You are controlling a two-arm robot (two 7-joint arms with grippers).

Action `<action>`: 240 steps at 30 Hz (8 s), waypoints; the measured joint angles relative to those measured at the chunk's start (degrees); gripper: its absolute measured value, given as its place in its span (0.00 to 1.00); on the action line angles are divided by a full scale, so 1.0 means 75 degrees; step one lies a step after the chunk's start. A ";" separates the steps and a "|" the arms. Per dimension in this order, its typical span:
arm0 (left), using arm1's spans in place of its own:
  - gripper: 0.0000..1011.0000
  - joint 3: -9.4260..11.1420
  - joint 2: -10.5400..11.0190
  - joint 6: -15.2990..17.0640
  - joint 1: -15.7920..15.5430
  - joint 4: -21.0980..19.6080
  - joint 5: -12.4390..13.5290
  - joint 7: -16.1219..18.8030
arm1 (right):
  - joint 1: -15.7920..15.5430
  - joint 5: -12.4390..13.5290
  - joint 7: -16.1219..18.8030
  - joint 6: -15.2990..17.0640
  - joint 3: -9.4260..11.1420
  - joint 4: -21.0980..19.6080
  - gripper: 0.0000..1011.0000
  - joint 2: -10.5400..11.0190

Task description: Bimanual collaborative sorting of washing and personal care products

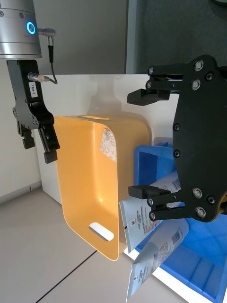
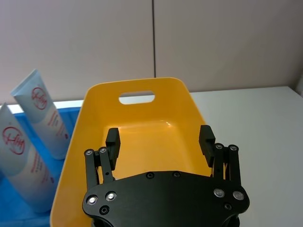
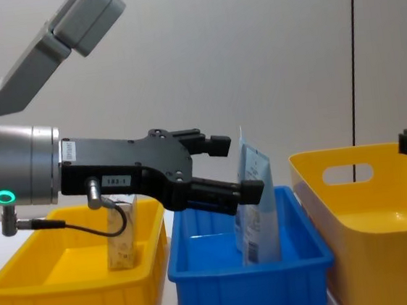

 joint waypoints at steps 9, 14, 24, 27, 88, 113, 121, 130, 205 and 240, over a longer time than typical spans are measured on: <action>0.99 0.0001 -0.0001 0.0000 0.0000 0.0000 -0.0001 0.0000 | 0.0062 0.0210 0.0720 0.0165 -0.0009 -0.0175 0.99 0.0331; 0.99 0.0000 0.0000 0.0000 0.0000 0.0000 0.0000 0.0000 | 0.0133 0.0348 0.1159 0.0304 -0.0009 -0.0262 0.99 0.0529; 0.99 0.0000 0.0000 0.0000 0.0000 0.0000 0.0000 0.0000 | 0.0387 0.0717 0.2168 0.0802 -0.0033 -0.0462 0.99 0.0966; 0.99 0.0000 0.0000 0.0000 0.0000 0.0000 0.0000 0.0000 | 0.0486 0.0836 0.2478 0.1013 -0.0066 -0.0508 0.99 0.1073; 0.99 -0.0167 0.0119 0.0061 0.0071 0.0071 -0.0157 0.0343 | 0.1885 -0.0063 0.3019 0.2482 -0.1421 0.0353 0.99 0.0558; 0.99 -0.0263 0.0156 0.0083 0.0086 0.0319 -0.0301 0.0666 | 0.2147 -0.0295 0.2904 0.2286 -0.1391 0.1171 0.99 0.0126; 0.99 -0.0270 0.0161 0.0083 0.0092 0.0338 -0.0313 0.0695 | 0.2333 -0.0415 0.2844 0.2104 -0.1447 0.1680 0.99 -0.0097; 0.99 -0.0276 0.0164 0.0083 0.0096 0.0348 -0.0322 0.0708 | 0.2567 -0.0526 0.2806 0.1946 -0.1497 0.2203 0.99 -0.0340; 0.99 -0.0276 0.0164 0.0082 0.0095 0.0354 -0.0323 0.0720 | 0.2741 -0.0610 0.2802 0.1479 -0.1136 0.2322 0.13 -0.0676; 0.99 -0.0275 0.0164 0.0082 0.0095 0.0354 -0.0323 0.0720 | 0.3319 0.0652 0.4503 0.2657 0.0242 0.0798 0.13 0.0242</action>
